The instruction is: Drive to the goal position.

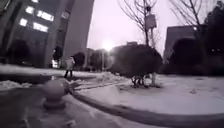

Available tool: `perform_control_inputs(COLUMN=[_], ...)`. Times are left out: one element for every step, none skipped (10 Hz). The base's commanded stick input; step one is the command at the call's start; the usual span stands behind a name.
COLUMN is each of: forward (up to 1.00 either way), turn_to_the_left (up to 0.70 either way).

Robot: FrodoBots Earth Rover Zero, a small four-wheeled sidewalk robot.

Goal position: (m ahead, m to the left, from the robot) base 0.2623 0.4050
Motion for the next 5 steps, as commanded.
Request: perform_control_inputs(forward=[0.0,0.0,0.0,0.0,0.0], turn_to_the_left=[0.45,0.45,0.45,0.45,0.45])
